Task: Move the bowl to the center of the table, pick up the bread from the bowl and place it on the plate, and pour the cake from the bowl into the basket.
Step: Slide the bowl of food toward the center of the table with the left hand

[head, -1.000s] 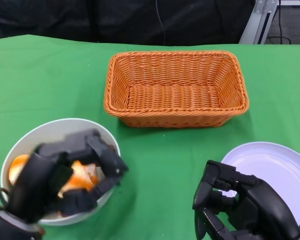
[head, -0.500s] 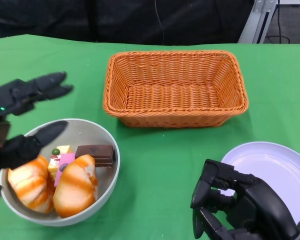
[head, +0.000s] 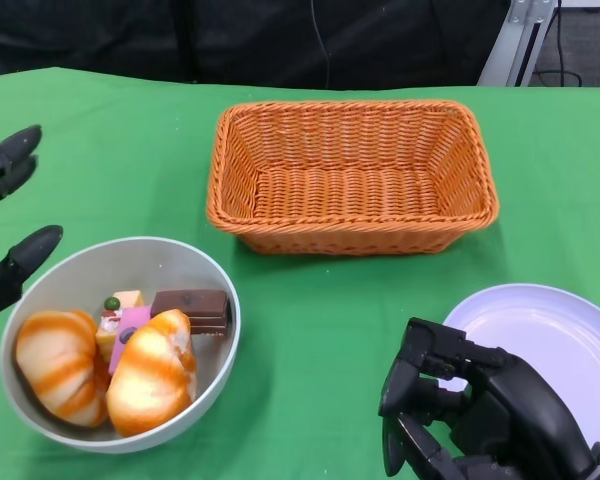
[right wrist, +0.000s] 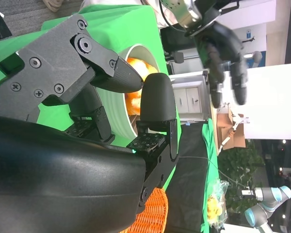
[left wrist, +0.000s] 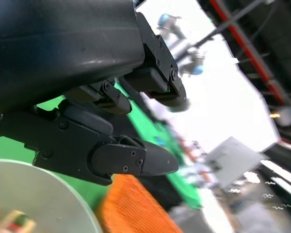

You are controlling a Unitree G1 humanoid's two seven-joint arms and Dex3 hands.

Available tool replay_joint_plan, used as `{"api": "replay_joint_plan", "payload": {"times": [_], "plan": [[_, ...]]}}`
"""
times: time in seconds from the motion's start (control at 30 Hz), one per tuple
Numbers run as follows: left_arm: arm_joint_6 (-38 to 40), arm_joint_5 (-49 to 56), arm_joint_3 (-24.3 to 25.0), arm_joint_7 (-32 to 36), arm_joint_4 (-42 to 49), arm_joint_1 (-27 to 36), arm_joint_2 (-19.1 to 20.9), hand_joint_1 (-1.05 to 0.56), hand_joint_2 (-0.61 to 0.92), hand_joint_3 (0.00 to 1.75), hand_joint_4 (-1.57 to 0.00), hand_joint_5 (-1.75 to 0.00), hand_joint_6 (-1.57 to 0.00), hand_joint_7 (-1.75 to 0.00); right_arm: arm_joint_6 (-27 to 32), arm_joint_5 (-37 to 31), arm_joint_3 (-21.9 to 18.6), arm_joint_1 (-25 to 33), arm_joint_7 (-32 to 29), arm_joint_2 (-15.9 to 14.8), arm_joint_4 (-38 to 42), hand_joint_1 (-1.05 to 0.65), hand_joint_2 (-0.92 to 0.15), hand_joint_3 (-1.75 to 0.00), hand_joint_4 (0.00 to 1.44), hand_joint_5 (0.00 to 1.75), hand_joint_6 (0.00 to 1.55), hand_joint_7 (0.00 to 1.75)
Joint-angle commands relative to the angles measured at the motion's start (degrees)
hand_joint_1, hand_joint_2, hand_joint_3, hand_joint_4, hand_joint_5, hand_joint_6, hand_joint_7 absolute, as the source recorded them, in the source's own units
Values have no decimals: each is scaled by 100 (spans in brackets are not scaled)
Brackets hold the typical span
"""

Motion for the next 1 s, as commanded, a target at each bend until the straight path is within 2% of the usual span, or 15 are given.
{"api": "replay_joint_plan", "payload": {"times": [0.03,0.43,0.63,0.87,1.0], "plan": [[251,141,-15,310,281,-63,180,-66,92,42,-47,0,-45,0,-101,15,-12,1,-2,1,20,-19,-48,-118,68,175,59,146],[910,189,-121,771,1042,-266,318,-68,92,48,-37,0,-40,0,-107,21,10,-32,-27,36,52,-19,-48,-120,69,174,59,147],[2109,-220,-170,429,571,-165,308,-73,92,55,-28,0,-32,0,-116,22,26,-52,-21,46,63,-19,-47,-120,70,174,60,147],[3504,-463,-254,198,-281,9,254,-68,92,66,-24,0,-25,0,-138,30,20,-51,-22,50,64,-18,-47,-120,70,173,60,147],[4337,-761,-293,-108,-821,134,187,-69,92,71,-16,0,-18,0,-108,25,11,-58,-28,37,54,-19,-47,-120,70,173,60,147]]}}
